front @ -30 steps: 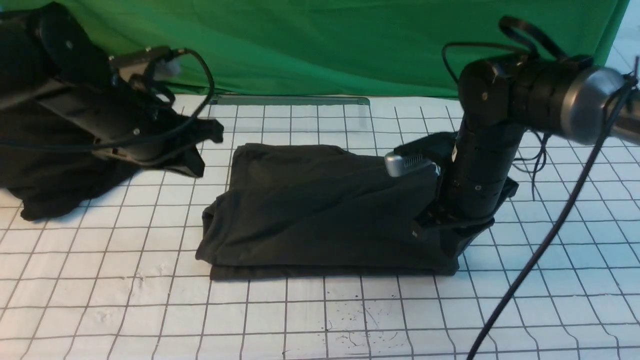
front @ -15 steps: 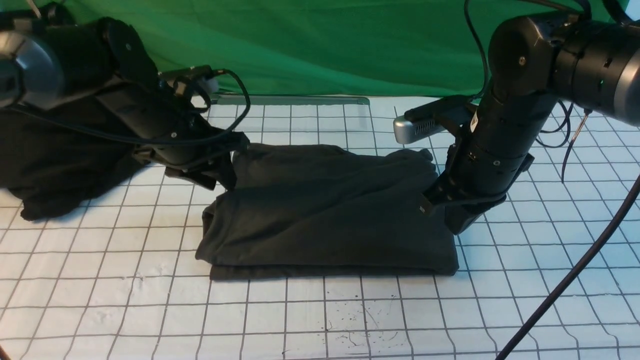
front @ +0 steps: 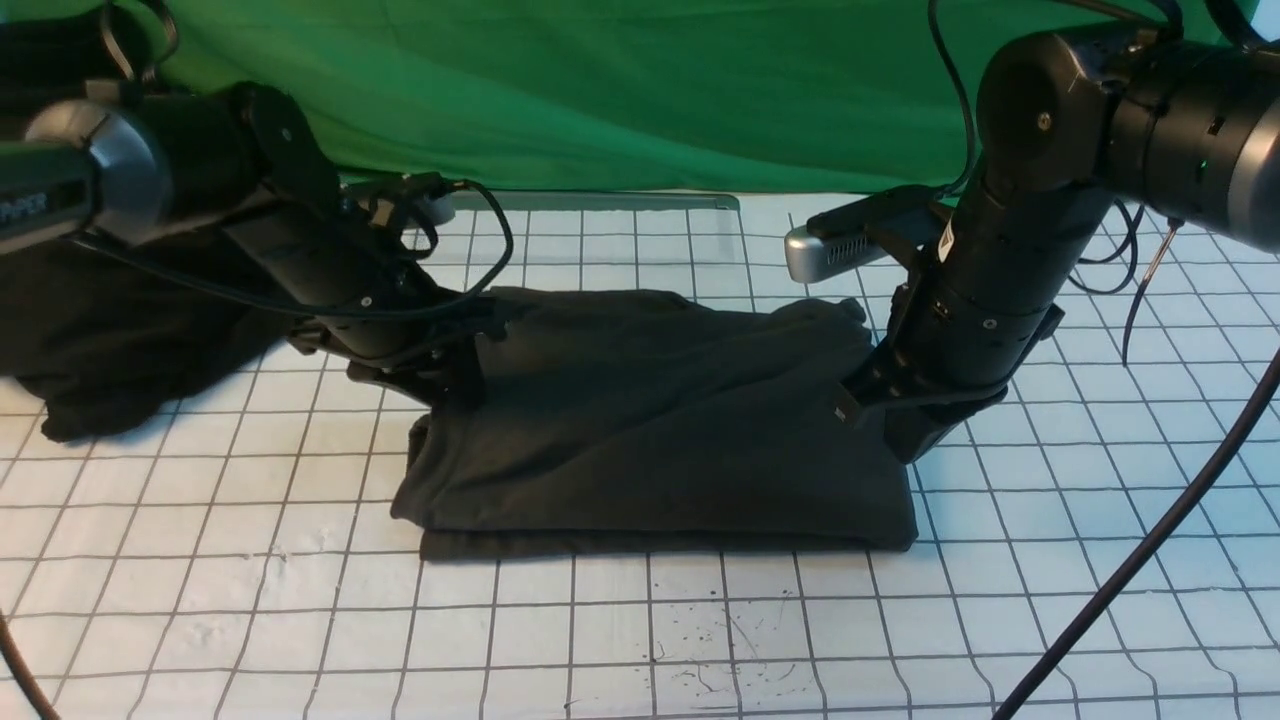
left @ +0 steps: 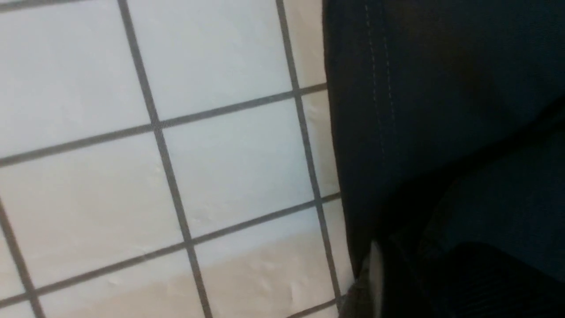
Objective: Fold a long-sleeved shirt over a white checkered tablecloth.
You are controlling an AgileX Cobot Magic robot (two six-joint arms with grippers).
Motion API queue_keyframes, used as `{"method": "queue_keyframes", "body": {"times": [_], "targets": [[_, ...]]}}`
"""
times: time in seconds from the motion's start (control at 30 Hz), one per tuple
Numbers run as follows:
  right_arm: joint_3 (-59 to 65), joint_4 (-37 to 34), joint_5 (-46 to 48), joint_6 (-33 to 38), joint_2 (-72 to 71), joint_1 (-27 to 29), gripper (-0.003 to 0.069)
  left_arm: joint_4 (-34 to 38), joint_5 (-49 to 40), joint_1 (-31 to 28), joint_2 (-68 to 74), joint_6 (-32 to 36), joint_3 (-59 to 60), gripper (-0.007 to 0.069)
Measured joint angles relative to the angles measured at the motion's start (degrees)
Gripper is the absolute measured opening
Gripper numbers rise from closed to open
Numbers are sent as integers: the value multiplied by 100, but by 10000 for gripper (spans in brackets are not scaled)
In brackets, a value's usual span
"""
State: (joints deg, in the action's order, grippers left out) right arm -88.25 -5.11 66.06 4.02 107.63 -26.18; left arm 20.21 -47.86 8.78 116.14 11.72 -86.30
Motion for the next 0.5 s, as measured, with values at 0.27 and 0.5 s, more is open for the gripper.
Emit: {"method": "queue_keyframes", "body": {"times": [0.27, 0.5], "targets": [[0, 0, 0, 0, 0, 0, -3, -21, -88, 0, 0, 116, -71, 26], [0, -6, -90, 0, 0, 0, -2, -351, -241, -259, -193, -316, -200, 26]]}}
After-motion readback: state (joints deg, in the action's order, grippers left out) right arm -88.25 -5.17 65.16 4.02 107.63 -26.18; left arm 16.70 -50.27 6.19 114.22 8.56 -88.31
